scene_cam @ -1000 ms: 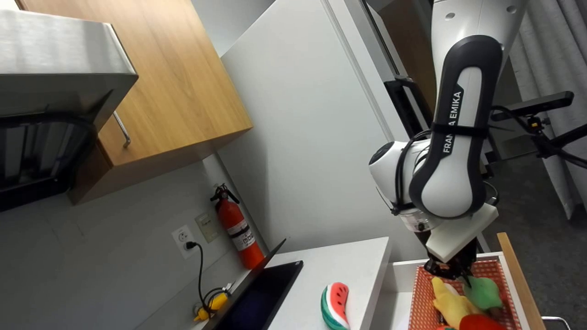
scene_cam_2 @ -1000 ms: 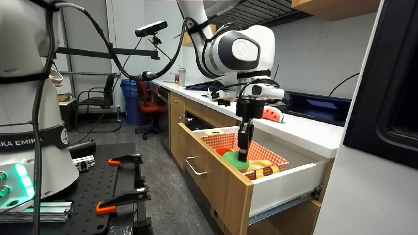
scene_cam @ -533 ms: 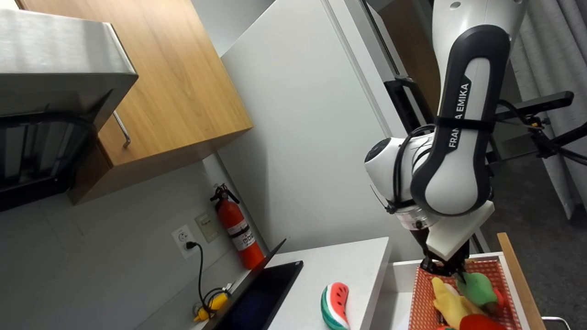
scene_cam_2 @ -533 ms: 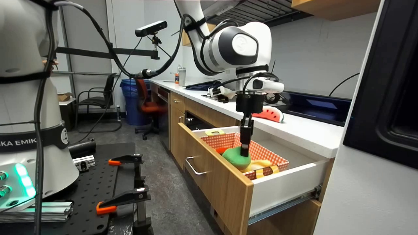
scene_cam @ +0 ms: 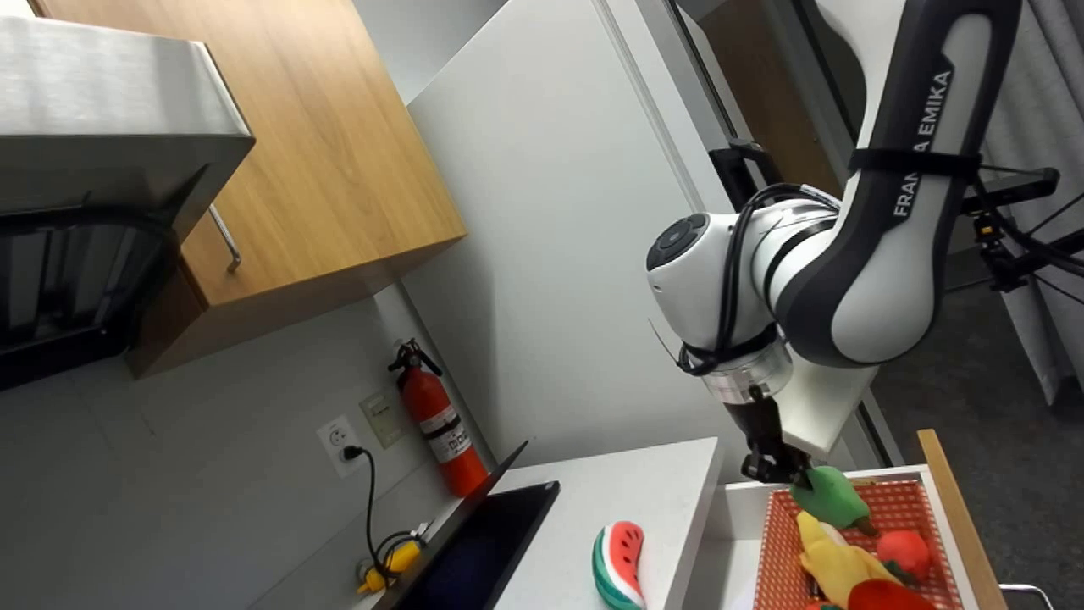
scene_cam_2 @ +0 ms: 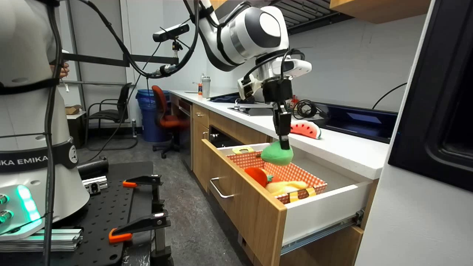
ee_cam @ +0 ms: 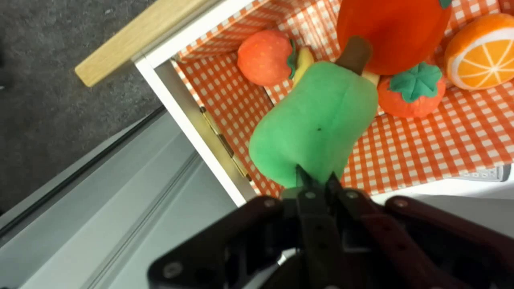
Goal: Open the drawer on the right, remove the watermelon and green pear from the drawer and place them on the countertop, close the drawer
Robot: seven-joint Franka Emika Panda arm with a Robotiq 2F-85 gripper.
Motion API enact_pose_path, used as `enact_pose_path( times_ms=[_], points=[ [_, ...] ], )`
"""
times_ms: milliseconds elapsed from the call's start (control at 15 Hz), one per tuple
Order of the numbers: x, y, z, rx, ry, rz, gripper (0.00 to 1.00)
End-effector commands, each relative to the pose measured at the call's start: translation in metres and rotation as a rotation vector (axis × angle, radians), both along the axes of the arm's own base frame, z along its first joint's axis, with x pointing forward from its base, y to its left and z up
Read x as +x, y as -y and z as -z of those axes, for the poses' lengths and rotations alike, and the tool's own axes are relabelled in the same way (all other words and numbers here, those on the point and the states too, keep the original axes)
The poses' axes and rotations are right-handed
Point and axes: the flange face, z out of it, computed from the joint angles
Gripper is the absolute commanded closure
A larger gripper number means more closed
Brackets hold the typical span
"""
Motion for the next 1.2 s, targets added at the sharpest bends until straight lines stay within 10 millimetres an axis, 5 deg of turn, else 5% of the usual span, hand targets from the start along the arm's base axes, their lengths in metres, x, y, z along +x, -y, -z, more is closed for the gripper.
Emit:
enact_pose_path(
  times_ms=[0, 533, 1133],
  points=[
    [0.0, -0.016, -0.028, -0.06, 0.098, -0.077, 0.99],
    [0.034, -0.042, -0.061, -0.154, 0.258, -0.285, 0.99],
    [0.091, -0.058, -0.077, -0.228, 0.423, -0.429, 0.99]
  ],
)
